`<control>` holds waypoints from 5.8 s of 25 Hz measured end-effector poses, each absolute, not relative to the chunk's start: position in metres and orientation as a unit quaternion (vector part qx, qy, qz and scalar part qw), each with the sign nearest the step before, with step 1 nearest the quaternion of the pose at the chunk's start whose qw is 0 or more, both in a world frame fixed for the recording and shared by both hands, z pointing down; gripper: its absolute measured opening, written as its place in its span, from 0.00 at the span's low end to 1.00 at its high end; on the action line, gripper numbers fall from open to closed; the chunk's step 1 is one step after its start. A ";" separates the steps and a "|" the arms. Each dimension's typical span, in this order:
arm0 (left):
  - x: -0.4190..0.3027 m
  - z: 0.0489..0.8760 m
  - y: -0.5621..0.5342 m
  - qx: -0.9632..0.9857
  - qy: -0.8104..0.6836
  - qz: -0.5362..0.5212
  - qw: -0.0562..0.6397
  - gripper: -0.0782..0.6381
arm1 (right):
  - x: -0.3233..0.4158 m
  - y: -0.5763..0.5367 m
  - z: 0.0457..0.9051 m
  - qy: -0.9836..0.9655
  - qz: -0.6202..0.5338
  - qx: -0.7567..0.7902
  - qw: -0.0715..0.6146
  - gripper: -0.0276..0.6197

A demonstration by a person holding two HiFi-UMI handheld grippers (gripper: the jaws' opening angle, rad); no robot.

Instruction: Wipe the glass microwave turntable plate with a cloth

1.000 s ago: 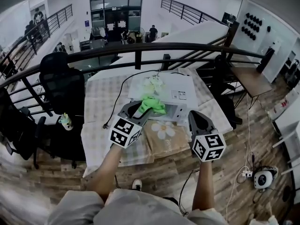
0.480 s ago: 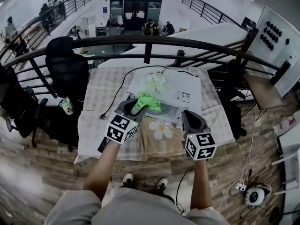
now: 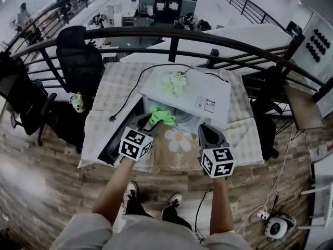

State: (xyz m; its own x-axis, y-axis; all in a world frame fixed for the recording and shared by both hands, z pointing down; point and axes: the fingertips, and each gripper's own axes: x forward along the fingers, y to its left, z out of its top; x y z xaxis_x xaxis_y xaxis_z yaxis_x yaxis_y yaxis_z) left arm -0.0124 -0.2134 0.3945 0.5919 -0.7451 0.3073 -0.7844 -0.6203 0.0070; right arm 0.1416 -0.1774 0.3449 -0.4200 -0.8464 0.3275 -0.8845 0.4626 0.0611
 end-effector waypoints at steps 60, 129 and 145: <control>0.081 0.560 -0.364 0.882 -0.450 0.084 0.112 0.33 | 0.181 -0.221 0.510 -0.808 0.144 0.537 0.195 0.06; 0.062 0.592 -0.412 0.837 -0.495 0.232 0.018 0.33 | 0.197 -0.232 0.510 -0.799 0.130 0.547 0.213 0.06; 0.130 0.614 -0.407 0.880 -0.363 0.305 -0.031 0.33 | 0.208 -0.225 0.518 -0.794 0.132 0.550 0.223 0.06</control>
State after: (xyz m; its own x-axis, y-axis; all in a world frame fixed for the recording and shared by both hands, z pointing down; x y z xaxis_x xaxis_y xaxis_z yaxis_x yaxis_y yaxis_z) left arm 0.1304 -0.4074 0.6145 0.5510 -0.6577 0.5136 -0.6201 -0.7346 -0.2755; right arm 0.2077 -0.2248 0.5182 -0.2958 -0.8149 0.4985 -0.9322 0.3601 0.0355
